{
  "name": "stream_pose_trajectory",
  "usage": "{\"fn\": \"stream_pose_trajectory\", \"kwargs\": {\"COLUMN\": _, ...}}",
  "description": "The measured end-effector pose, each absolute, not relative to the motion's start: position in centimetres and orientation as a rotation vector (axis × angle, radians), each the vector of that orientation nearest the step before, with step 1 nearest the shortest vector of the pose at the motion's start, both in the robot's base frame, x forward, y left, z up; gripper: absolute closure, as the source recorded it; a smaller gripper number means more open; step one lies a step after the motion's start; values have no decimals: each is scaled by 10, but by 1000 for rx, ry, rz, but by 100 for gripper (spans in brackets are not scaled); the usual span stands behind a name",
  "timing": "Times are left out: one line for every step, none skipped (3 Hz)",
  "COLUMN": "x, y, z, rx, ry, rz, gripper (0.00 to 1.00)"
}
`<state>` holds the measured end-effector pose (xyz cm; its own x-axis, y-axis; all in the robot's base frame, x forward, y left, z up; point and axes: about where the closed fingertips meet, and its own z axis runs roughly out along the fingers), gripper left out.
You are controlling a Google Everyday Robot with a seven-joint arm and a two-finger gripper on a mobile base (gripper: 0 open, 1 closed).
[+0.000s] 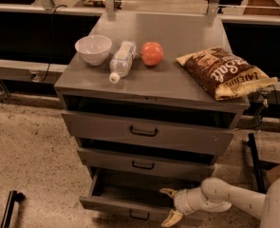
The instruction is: Open bottom drawer
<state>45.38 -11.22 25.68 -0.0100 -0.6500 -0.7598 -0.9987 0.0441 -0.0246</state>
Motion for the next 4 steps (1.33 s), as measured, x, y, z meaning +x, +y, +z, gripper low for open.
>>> {"fn": "stream_pose_trajectory", "kwargs": {"x": 453, "y": -110, "z": 256, "rx": -1670, "ry": 1722, "rz": 747, "gripper": 42}}
{"fn": "stream_pose_trajectory", "kwargs": {"x": 452, "y": -108, "z": 255, "rx": -1671, "ry": 1721, "rz": 752, "gripper": 66}}
{"fn": "stream_pose_trajectory", "kwargs": {"x": 451, "y": -106, "z": 254, "rx": -1671, "ry": 1719, "rz": 756, "gripper": 87}}
{"fn": "stream_pose_trajectory", "kwargs": {"x": 450, "y": -105, "z": 254, "rx": -1672, "ry": 1718, "rz": 760, "gripper": 100}}
